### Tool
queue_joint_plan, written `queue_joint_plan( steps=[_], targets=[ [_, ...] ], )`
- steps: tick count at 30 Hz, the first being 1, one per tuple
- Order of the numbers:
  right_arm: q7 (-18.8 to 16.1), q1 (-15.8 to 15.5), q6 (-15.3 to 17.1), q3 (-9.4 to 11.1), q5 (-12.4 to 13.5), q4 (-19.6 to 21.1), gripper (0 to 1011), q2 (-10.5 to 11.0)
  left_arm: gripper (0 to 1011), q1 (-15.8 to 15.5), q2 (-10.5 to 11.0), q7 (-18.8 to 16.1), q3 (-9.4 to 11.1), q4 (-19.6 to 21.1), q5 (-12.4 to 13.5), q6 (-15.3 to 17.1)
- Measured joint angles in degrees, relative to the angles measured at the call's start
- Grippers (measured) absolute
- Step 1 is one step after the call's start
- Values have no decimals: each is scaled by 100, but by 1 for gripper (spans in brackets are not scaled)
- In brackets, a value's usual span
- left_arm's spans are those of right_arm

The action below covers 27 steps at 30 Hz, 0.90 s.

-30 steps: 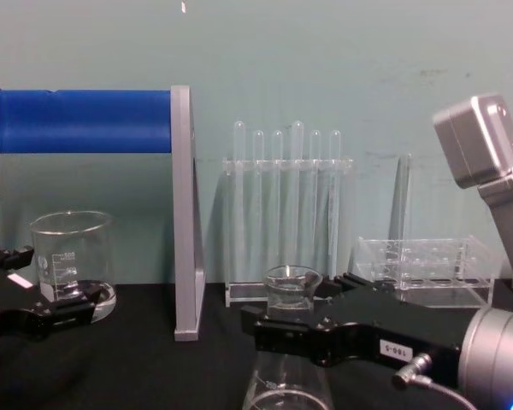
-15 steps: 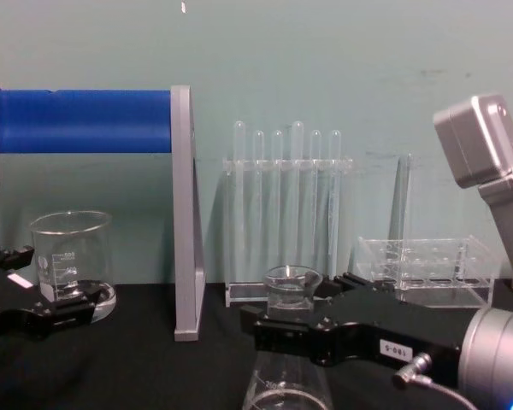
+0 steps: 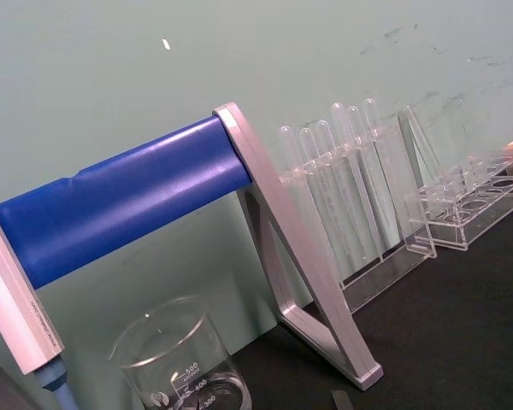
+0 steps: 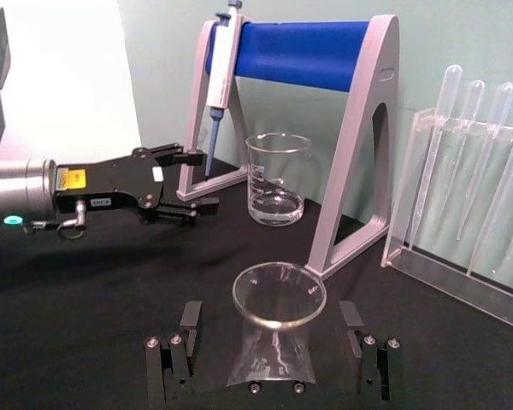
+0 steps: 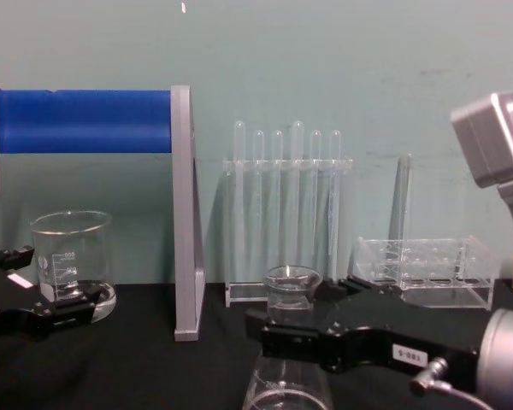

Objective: Grasp the erlenmeyer flask with one hand, shake it three times, then place it back.

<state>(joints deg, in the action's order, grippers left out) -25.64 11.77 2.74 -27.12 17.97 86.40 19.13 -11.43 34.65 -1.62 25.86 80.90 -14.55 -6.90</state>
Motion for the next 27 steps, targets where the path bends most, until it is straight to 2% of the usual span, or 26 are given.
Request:
queue_joint_plan(
  steps=[8,27],
  targets=[
    [-91,-58,35,-11,56,102,1000,155,1001,0,0,0,0,0,0,0],
    [-328,-440,55,182,380,685,1000,871,1001,0,0,0,0,0,0,0]
  ],
)
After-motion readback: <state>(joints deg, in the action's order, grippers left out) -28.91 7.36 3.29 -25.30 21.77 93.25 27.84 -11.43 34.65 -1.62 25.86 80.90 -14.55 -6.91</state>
